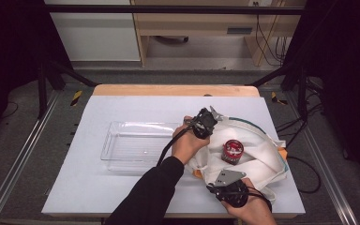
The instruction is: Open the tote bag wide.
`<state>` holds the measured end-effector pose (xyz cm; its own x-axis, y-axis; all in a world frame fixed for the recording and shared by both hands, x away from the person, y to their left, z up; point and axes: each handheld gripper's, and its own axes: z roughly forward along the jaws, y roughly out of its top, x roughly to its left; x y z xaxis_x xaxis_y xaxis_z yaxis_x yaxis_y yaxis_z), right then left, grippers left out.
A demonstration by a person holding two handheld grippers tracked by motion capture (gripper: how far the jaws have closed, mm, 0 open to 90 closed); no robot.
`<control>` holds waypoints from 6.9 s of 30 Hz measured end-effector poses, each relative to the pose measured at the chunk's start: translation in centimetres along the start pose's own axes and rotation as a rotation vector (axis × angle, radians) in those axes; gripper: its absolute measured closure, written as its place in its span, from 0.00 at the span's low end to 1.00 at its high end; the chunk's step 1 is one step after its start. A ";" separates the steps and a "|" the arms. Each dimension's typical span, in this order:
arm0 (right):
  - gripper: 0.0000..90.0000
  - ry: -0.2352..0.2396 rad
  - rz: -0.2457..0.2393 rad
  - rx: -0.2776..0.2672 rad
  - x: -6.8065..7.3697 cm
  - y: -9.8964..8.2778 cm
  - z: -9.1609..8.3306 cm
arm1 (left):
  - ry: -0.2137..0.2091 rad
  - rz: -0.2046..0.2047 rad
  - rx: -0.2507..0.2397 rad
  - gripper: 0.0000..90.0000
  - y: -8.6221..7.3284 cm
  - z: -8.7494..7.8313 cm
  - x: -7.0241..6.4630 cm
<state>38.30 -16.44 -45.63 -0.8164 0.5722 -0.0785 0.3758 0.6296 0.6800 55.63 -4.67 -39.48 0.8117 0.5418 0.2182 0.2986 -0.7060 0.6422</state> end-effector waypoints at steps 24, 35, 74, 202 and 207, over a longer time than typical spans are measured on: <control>0.57 -0.108 0.047 -0.133 -1.3 0.8 -6.7 | 0.043 0.005 -0.167 0.55 -2.5 -7.3 -1.3; 0.52 -0.274 0.124 -0.155 -7.0 0.8 -10.3 | -0.025 0.042 -0.186 0.50 -5.3 -9.0 -4.6; 0.92 -0.463 0.149 0.227 -18.7 -2.4 -5.1 | -0.133 0.025 -0.120 0.88 -9.6 -5.3 -8.2; 0.26 -0.003 -0.028 0.407 -14.7 5.7 0.3 | 0.279 -0.349 -0.191 0.17 -22.3 -19.9 9.7; 0.25 0.002 -0.024 0.418 -14.7 5.7 0.6 | 0.278 -0.354 -0.185 0.17 -22.5 -19.8 9.9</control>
<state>52.74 -20.98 -41.03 -0.8278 0.5538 -0.0896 0.5018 0.8024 0.3231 46.96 25.60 -37.18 0.5037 0.8532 0.1351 0.4175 -0.3773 0.8266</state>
